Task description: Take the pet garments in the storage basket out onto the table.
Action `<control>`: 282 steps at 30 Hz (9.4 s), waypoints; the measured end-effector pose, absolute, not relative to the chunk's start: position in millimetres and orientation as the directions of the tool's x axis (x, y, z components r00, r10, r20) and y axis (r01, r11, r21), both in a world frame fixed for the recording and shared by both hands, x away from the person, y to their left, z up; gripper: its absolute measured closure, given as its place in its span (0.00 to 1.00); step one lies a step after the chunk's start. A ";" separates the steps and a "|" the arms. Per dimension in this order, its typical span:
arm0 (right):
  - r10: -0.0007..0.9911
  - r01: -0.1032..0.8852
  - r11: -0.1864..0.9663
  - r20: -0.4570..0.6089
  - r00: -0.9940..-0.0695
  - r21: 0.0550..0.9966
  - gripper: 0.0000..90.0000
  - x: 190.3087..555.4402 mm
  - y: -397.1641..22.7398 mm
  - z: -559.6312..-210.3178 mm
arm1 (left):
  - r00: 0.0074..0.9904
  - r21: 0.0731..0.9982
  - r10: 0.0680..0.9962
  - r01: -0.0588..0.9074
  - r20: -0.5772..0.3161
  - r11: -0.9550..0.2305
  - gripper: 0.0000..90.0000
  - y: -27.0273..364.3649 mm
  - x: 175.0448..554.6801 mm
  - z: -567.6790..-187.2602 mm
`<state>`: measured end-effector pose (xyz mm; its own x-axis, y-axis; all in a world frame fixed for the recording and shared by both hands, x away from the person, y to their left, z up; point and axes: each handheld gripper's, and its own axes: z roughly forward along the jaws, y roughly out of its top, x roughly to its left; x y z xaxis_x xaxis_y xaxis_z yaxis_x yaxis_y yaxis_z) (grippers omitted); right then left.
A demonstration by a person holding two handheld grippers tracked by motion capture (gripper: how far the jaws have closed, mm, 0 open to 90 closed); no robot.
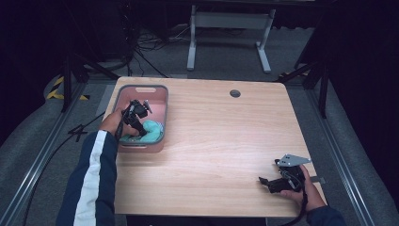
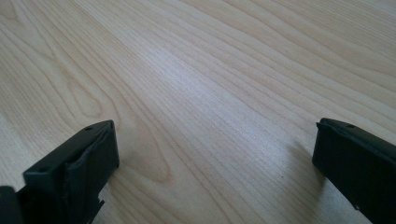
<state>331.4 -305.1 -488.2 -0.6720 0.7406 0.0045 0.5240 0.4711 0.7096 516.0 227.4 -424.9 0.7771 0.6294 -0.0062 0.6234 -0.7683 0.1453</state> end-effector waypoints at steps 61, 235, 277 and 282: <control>0.742 0.525 0.470 0.004 -0.670 0.710 0.01 331.2 -305.0 -488.2 | 0.759 0.752 0.627 0.310 0.173 -0.582 0.81 220.8 408.7 -288.8; 0.742 0.524 0.470 0.004 -0.670 0.710 0.01 330.9 -305.3 -488.1 | 0.875 0.520 0.380 0.184 0.301 -0.834 0.21 140.3 340.4 -401.3; 0.743 0.525 0.469 0.004 -0.669 0.710 0.01 330.7 -305.3 -488.2 | 0.767 0.675 0.641 0.480 -0.013 -0.560 0.17 284.7 309.6 -480.7; 0.744 0.527 0.467 0.007 -0.668 0.710 0.01 330.2 -305.5 -488.0 | 0.754 0.688 0.656 0.483 -0.012 -0.542 0.16 291.6 306.6 -482.4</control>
<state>330.2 -305.5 -488.0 -0.6678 0.7443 0.0066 0.5275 0.4669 0.7098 306.6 291.6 -482.4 0.7545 0.6562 -0.0123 0.4826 -0.5419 0.6881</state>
